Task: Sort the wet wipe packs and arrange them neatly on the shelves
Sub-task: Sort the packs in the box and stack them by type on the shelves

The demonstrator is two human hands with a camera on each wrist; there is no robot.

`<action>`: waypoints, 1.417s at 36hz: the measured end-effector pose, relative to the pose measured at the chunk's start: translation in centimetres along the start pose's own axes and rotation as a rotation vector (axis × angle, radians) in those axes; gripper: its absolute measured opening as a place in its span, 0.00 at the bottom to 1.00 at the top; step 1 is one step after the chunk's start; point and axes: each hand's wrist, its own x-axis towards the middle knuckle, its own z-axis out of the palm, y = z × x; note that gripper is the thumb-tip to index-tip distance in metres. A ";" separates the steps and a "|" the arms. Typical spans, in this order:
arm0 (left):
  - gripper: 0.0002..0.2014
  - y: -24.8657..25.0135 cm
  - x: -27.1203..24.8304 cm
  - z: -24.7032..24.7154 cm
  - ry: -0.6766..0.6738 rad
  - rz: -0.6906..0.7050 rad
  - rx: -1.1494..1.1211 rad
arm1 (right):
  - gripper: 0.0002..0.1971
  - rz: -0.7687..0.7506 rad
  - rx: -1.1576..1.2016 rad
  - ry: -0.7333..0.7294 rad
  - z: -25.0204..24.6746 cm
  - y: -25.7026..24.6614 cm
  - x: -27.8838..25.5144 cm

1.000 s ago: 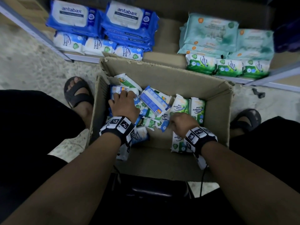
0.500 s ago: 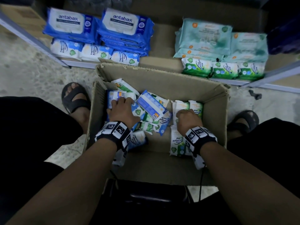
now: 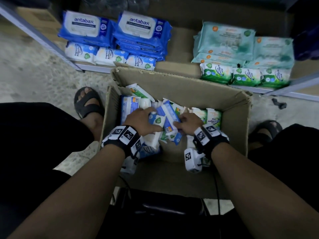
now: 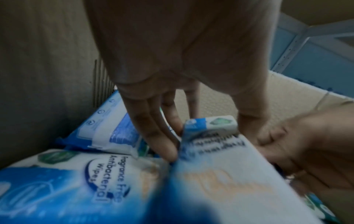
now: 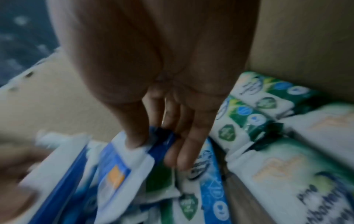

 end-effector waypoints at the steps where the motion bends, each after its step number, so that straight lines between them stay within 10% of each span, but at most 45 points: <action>1: 0.37 0.1 -0.1 0.1 -0.030 0.000 0.012 | 0.08 0.008 0.098 -0.061 -0.3 0.6 -0.2; 13: 0.18 1.4 -1.3 2.4 -0.399 0.043 0.012 | 0.19 0.041 -0.475 -0.518 -1.2 5.0 -2.9; 23: 0.19 0.8 0.5 2.9 0.071 0.045 0.073 | 0.07 -0.086 -0.256 0.070 0.0 3.2 -0.4; 32: 0.32 0.6 2.0 3.2 0.083 -0.002 0.064 | 0.41 0.042 -0.104 0.150 2.3 0.9 1.5; 36: 0.33 0.3 2.3 3.0 0.034 -0.018 0.067 | 0.56 0.092 -0.135 0.112 2.4 0.6 1.8; 43: 0.19 0.4 1.3 1.9 -0.135 0.035 0.317 | 0.38 0.076 -0.196 -0.087 1.7 1.2 0.8; 51: 0.17 0.4 -0.4 2.7 -0.372 0.040 0.459 | 0.39 -0.021 -0.197 -0.297 1.7 2.8 -2.2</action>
